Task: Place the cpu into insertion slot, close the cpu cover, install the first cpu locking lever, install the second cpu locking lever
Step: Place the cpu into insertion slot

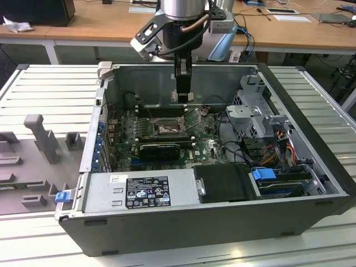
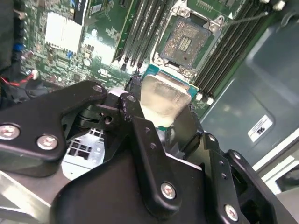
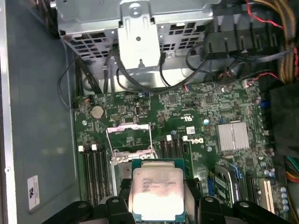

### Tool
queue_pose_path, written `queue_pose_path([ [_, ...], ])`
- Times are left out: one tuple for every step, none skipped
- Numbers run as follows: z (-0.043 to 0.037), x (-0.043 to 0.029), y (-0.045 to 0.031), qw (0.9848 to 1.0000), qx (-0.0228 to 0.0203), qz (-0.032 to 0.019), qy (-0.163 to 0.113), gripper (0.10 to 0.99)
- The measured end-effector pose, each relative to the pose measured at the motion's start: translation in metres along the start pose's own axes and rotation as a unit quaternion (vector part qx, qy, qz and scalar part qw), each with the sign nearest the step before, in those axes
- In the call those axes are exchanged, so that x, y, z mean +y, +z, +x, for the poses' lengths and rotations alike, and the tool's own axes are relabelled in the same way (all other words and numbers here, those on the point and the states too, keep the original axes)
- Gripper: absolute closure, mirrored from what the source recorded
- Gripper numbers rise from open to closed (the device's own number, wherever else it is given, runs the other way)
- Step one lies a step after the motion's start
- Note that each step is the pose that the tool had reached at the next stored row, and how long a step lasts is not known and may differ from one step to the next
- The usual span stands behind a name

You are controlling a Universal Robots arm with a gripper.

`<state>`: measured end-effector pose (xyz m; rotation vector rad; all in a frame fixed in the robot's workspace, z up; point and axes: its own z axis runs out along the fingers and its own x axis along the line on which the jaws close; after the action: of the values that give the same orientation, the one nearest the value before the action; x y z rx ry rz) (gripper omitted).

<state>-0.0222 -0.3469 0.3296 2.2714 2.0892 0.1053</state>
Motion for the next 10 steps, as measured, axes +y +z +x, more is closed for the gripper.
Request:
queue_pose_path([
  [0.0,-0.0002,0.0017,1.0,0.0008,0.0001,-0.009,0.561],
  [-0.0001,-0.0003,0.0036,0.9998,0.0016,0.0003,-0.019,0.561],
  [-0.0001,-0.0009,0.0053,0.9997,0.0021,0.0003,-0.025,0.561],
  [-0.0002,-0.0018,0.0073,0.9997,0.0022,0.0003,-0.026,0.561],
  [-0.0003,-0.0029,0.0091,0.9997,0.0022,0.0004,-0.026,0.561],
  [-0.0004,-0.0042,0.0108,0.9997,0.0022,0.0003,-0.026,0.561],
  [-0.0005,-0.0052,0.0132,0.9997,0.0022,0.0004,-0.026,0.561],
  [-0.0006,-0.0065,0.0149,0.9997,0.0022,0.0005,-0.026,0.561],
  [-0.0009,-0.0096,0.017,0.9997,0.0023,0.0003,-0.026,0.561],
  [-0.0011,-0.0112,0.0187,0.9997,0.0022,0.0003,-0.026,0.561],
])
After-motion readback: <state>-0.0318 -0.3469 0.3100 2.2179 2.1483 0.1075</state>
